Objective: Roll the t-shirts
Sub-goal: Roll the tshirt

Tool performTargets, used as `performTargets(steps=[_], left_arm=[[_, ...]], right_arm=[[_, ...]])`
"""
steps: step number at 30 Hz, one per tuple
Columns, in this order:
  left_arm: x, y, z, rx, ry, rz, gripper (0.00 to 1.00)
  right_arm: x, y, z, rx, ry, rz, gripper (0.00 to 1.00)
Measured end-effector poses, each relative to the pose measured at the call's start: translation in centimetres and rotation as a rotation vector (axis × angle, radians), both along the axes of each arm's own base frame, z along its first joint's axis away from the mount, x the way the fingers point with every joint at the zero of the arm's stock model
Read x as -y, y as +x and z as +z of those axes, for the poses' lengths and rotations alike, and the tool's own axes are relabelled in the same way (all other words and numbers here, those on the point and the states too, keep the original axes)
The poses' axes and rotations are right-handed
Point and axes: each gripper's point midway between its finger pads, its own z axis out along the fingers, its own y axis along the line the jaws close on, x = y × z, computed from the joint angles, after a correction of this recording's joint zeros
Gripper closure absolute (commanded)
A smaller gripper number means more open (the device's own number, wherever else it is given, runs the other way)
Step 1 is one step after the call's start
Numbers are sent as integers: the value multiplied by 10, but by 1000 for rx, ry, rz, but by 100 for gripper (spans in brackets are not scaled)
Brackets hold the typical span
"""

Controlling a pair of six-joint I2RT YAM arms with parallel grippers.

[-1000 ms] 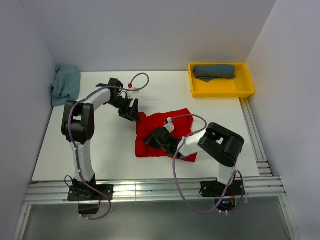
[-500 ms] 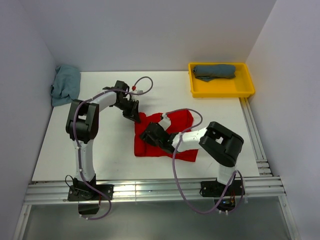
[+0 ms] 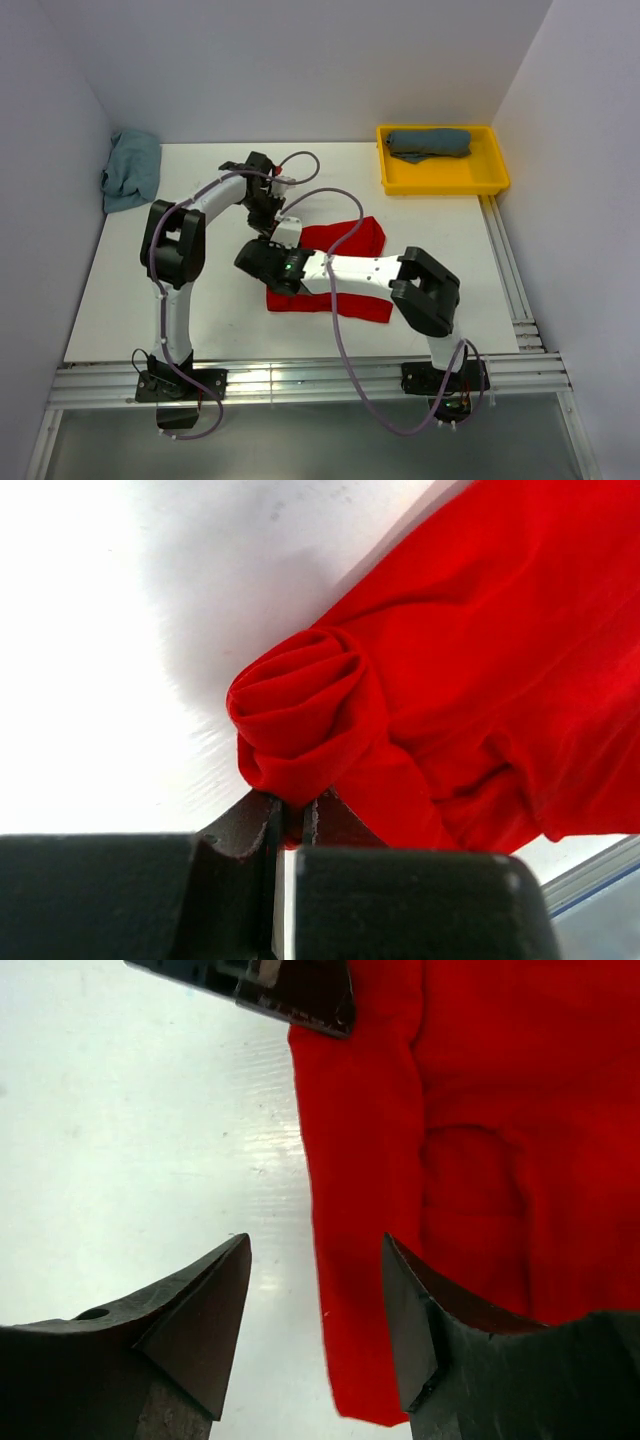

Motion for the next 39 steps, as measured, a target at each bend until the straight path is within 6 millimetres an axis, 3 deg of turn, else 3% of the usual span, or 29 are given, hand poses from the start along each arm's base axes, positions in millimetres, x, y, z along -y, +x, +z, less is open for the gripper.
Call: performTargets(steps=[3,11,14,17,19,20,24,28,32,39], left_arm=[[-1,6,4,8,24,4,100],[1,7,-3,-15,80,-7,100],[2,6,-3,-17,91,-11,98],[2,6,-3,-18,99,-12,92],[2,6,-2,-19,100,-14,85],[2,6,-2,-20,101,-14,80],[2,6,0,-21,101,-19,72],[-1,7,2,-32,90,-13,68],[-13,10,3,-50,90,9,63],[-37,19,3,-55,80,31,36]], right_arm=[[-7,5,-8,4,-80,10,39],[-1,6,-64,-61,-305,39,40],[-1,5,-69,-69,-329,48,43],[-3,3,-67,-67,-333,57,54],[-5,2,-67,-68,-331,64,69],[-6,1,-68,-70,-326,69,76],[-10,0,-70,-65,-285,87,85],[-23,-1,-68,-71,-209,128,86],[-48,-2,-67,-78,-76,179,87],[-66,-7,-66,-91,164,207,87]])
